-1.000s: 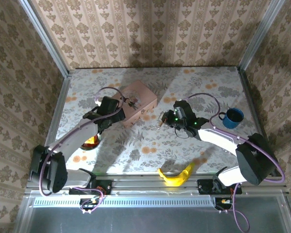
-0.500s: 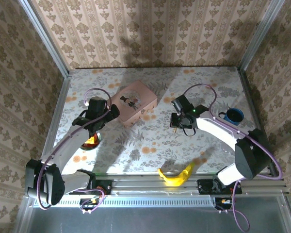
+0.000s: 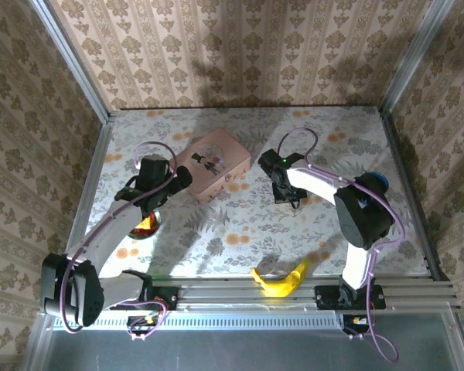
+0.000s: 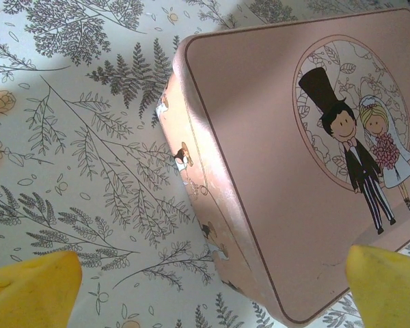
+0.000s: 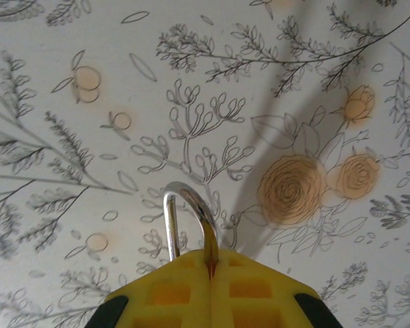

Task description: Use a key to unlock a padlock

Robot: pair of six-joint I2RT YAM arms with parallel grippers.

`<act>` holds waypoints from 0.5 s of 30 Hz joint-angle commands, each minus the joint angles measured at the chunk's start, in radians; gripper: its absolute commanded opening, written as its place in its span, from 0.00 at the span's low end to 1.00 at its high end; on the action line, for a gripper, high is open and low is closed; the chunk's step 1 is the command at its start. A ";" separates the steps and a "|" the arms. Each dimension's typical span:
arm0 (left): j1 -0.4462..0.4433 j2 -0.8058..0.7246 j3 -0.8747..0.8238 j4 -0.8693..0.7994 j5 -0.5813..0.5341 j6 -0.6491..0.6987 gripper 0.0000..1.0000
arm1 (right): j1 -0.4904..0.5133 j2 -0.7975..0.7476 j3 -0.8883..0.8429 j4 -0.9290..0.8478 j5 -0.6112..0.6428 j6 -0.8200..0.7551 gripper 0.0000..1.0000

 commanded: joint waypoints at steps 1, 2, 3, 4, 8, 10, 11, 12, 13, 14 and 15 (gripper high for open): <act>0.008 0.020 -0.011 0.019 0.014 -0.017 1.00 | 0.009 0.045 0.054 -0.071 0.068 -0.016 0.03; 0.008 0.026 -0.010 0.022 0.016 -0.018 1.00 | 0.012 0.059 0.067 -0.070 0.059 -0.015 0.05; 0.007 0.033 -0.008 0.024 0.018 -0.018 1.00 | 0.015 0.073 0.080 -0.070 0.054 -0.013 0.07; 0.008 0.040 -0.006 0.028 0.019 -0.020 1.00 | 0.018 0.084 0.090 -0.070 0.052 -0.007 0.09; 0.009 0.068 0.003 0.041 0.031 -0.019 1.00 | 0.031 0.128 0.136 -0.067 0.023 0.008 0.10; 0.009 0.080 0.008 0.048 0.037 -0.020 1.00 | 0.040 0.141 0.154 -0.057 0.002 0.012 0.12; 0.008 0.087 0.010 0.050 0.040 -0.019 1.00 | 0.044 0.147 0.161 -0.053 -0.007 0.013 0.16; 0.009 0.092 0.012 0.053 0.043 -0.020 1.00 | 0.049 0.154 0.170 -0.051 -0.015 0.017 0.20; 0.009 0.096 0.014 0.056 0.048 -0.020 1.00 | 0.053 0.161 0.178 -0.051 -0.020 0.018 0.22; 0.009 0.100 0.015 0.059 0.051 -0.020 1.00 | 0.057 0.164 0.184 -0.049 -0.028 0.018 0.23; 0.009 0.103 0.016 0.061 0.053 -0.021 1.00 | 0.062 0.166 0.188 -0.044 -0.038 0.018 0.24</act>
